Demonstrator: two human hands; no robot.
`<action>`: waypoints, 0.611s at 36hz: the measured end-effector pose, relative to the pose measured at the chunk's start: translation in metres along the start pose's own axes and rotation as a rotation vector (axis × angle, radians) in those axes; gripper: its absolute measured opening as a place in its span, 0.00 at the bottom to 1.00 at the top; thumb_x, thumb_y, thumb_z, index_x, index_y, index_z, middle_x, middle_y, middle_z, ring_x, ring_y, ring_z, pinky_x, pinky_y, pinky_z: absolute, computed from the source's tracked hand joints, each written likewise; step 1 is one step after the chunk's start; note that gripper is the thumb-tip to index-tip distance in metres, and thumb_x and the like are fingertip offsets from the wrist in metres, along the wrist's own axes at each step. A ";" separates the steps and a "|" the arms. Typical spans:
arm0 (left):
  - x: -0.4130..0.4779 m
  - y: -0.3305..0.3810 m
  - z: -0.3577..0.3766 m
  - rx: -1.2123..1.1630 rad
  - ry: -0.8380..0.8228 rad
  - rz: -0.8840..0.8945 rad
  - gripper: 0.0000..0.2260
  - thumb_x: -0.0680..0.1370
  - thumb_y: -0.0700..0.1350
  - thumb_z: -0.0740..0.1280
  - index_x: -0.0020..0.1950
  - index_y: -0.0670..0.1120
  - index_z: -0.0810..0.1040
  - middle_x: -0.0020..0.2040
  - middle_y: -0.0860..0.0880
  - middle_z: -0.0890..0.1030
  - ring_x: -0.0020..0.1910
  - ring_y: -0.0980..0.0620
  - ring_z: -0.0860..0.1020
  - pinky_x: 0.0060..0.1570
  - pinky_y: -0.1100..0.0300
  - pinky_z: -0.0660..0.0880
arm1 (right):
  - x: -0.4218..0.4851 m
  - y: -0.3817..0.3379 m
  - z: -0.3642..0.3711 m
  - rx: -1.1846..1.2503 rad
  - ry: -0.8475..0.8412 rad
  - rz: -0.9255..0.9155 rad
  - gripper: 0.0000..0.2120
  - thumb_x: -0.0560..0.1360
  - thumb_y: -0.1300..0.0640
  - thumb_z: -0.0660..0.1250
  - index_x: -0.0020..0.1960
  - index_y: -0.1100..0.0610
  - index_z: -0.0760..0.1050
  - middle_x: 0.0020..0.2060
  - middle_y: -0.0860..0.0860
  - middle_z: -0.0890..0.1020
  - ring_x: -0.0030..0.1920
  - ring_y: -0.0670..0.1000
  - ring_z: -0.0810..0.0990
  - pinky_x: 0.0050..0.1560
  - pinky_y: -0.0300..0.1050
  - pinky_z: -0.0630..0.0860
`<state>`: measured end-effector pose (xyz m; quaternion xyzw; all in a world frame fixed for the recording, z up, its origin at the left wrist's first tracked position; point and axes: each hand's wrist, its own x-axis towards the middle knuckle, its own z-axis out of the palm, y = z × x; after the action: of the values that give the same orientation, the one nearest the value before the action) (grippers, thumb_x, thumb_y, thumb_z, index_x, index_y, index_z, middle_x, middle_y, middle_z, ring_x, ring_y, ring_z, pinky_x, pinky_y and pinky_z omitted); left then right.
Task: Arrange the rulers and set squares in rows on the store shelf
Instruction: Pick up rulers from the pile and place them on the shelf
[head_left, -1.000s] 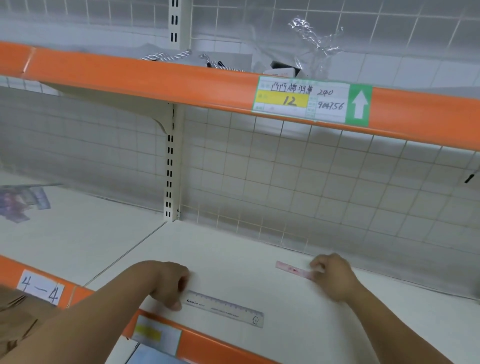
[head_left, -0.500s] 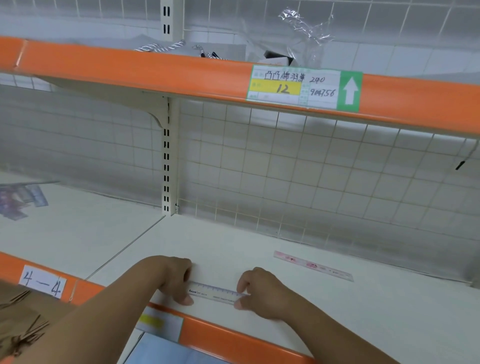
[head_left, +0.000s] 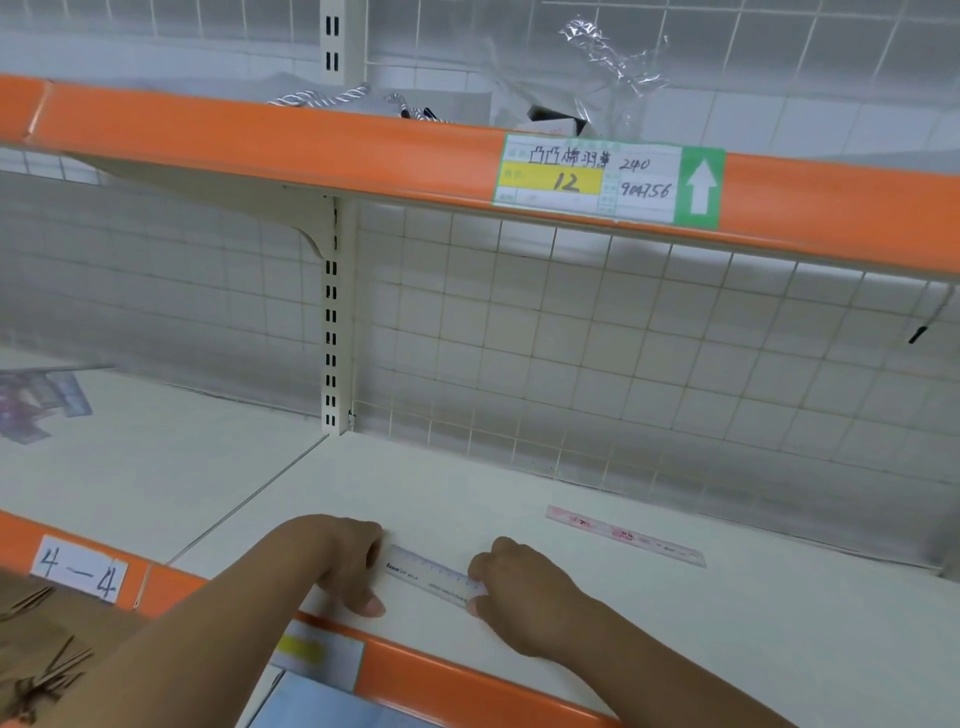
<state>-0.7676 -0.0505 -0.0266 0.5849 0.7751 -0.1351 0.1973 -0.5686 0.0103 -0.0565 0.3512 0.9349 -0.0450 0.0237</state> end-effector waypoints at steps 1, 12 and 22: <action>-0.001 0.000 0.000 0.002 0.001 -0.002 0.22 0.72 0.56 0.71 0.59 0.48 0.68 0.58 0.50 0.75 0.48 0.52 0.72 0.48 0.59 0.68 | 0.000 0.001 -0.002 -0.014 0.009 -0.016 0.16 0.80 0.51 0.60 0.60 0.61 0.72 0.52 0.57 0.72 0.53 0.59 0.74 0.48 0.48 0.70; -0.002 0.001 -0.003 0.008 -0.013 -0.013 0.24 0.72 0.57 0.71 0.61 0.48 0.68 0.58 0.50 0.75 0.47 0.51 0.72 0.47 0.60 0.68 | 0.022 0.011 -0.010 -0.121 0.027 -0.051 0.08 0.76 0.61 0.59 0.49 0.65 0.74 0.44 0.54 0.64 0.46 0.58 0.74 0.33 0.43 0.62; -0.004 0.005 -0.007 0.004 -0.032 -0.013 0.20 0.73 0.56 0.71 0.56 0.49 0.67 0.51 0.51 0.72 0.42 0.51 0.71 0.42 0.60 0.67 | 0.056 0.029 -0.007 -0.188 0.077 0.034 0.10 0.74 0.72 0.55 0.46 0.58 0.66 0.48 0.58 0.65 0.53 0.59 0.73 0.43 0.46 0.64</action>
<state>-0.7628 -0.0495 -0.0184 0.5781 0.7752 -0.1475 0.2077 -0.5919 0.0695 -0.0562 0.3645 0.9292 0.0570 0.0216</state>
